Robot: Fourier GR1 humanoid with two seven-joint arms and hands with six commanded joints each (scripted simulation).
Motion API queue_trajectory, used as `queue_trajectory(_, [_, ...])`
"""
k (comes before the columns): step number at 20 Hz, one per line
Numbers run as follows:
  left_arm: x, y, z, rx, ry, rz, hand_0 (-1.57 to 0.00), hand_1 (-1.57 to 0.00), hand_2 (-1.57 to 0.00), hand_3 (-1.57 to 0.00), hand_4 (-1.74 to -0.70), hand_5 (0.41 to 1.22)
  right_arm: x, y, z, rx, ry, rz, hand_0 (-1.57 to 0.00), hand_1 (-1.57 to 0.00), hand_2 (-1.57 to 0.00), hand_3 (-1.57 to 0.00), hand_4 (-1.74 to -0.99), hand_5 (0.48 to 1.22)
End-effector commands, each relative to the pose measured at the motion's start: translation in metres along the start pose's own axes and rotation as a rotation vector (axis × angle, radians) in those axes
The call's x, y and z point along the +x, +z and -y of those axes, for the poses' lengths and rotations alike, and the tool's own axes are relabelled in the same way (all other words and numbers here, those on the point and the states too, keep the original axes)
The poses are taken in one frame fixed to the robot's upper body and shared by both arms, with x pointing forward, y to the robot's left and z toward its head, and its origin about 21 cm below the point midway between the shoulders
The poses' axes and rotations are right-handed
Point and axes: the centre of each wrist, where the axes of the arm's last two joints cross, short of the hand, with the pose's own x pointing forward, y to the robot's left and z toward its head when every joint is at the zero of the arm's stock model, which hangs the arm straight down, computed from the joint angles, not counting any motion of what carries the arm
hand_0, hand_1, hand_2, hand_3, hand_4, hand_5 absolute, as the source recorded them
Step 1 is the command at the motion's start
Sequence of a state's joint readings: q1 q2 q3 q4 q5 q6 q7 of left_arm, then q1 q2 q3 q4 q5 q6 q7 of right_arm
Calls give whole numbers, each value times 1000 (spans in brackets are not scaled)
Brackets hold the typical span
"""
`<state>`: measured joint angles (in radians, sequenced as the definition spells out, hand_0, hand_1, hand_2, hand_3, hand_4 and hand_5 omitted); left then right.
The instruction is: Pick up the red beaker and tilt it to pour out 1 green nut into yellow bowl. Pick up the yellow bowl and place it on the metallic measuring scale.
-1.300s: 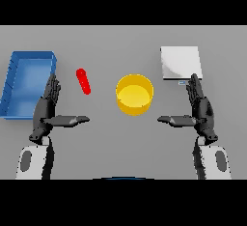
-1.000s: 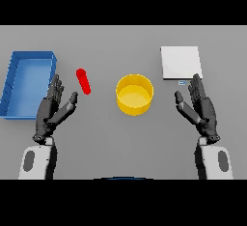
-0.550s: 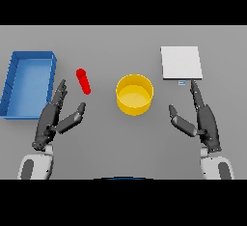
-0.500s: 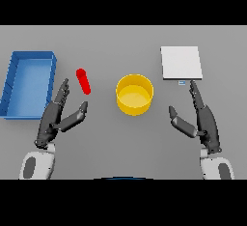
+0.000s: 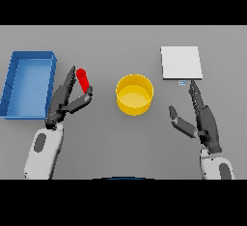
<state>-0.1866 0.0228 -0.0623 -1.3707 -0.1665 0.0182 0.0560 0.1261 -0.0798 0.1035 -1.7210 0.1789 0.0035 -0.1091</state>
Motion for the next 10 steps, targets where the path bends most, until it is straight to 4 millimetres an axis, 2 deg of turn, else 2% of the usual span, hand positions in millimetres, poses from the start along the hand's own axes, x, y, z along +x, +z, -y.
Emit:
queue_trajectory(1, [-6,-1,-3,4,0,-7,1,1,1,1,-1359,726,0,3,2,-10,1,8,1,1,1,1,-1331,686])
queue_trajectory(3, [-9,-14,-4,0,3,-31,1,1,1,1,-1345,718,3,0,7,-21,-1,4,1,1,1,1,-1339,688])
queue_trajectory(5, [-10,-24,3,-12,20,-29,1,1,1,1,-1333,714,-1,0,5,-16,-5,-20,1,1,1,1,-1338,688])
queue_trajectory(7, [-10,-29,1,-9,11,-17,1,1,1,1,-1323,712,-3,2,5,-18,-12,-4,1,1,1,1,-1338,688])
queue_trajectory(10, [-4,-46,1,-16,2,-17,1,1,1,1,-1315,706,-3,1,4,-14,-9,-1,1,1,1,1,-1331,687])
